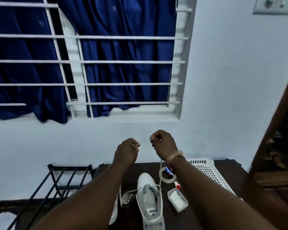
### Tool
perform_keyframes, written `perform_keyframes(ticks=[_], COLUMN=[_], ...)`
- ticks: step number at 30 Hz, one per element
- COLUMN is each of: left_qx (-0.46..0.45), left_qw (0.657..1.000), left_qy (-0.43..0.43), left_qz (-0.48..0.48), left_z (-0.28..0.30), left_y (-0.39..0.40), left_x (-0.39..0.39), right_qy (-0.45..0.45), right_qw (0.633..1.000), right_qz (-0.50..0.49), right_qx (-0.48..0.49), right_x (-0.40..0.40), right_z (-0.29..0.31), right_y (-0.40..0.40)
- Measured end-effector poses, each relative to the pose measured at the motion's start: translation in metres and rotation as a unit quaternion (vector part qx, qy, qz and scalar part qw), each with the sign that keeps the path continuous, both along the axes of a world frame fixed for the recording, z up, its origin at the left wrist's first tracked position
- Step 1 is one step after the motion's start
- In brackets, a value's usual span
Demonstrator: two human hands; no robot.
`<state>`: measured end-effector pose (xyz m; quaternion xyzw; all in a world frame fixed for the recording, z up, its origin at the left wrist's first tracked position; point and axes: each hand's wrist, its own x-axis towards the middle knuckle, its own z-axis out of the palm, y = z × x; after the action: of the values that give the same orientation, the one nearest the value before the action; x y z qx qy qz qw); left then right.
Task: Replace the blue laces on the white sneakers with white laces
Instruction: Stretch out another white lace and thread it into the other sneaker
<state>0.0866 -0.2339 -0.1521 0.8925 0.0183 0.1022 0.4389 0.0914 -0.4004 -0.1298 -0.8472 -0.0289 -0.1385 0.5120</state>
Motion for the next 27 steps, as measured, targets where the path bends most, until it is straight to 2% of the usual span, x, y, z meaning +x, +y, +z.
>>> perform_keyframes(ticks=[4,6,9,11,14,18,21,23,27], left_qx=[0.073,0.071,0.002,-0.006,-0.042,-0.128,-0.156,-0.157,-0.057], left_qw=[0.996,0.992,0.986,0.983,0.98,0.966,0.964,0.966,0.982], left_qy=[0.055,0.088,0.149,0.171,0.185,0.21,0.204,0.197,0.175], left_qz=[0.018,0.049,0.074,0.066,0.058,0.077,0.066,0.052,0.044], left_z=[-0.076,-0.106,-0.142,-0.157,-0.17,-0.18,-0.175,-0.174,-0.173], left_y=[0.005,0.004,0.002,0.001,-0.001,0.004,-0.001,-0.007,-0.016], left_x=[-0.009,-0.015,-0.022,-0.029,-0.032,-0.03,-0.028,-0.025,-0.025], right_qy=[0.058,0.095,0.122,0.127,0.083,0.105,0.083,0.094,0.071], right_qw=[0.994,0.988,0.978,0.968,0.951,0.916,0.909,0.917,0.927], right_qz=[0.025,0.035,0.054,0.045,-0.005,-0.027,-0.058,-0.067,-0.057], right_qx=[-0.085,-0.117,-0.163,-0.213,-0.298,-0.387,-0.404,-0.381,-0.363], right_x=[-0.01,-0.014,-0.019,-0.024,-0.029,-0.034,-0.036,-0.035,-0.032], right_z=[-0.068,-0.099,-0.144,-0.164,-0.181,-0.193,-0.2,-0.205,-0.212], right_y=[-0.002,0.001,0.009,0.011,0.012,0.015,0.015,0.014,0.014])
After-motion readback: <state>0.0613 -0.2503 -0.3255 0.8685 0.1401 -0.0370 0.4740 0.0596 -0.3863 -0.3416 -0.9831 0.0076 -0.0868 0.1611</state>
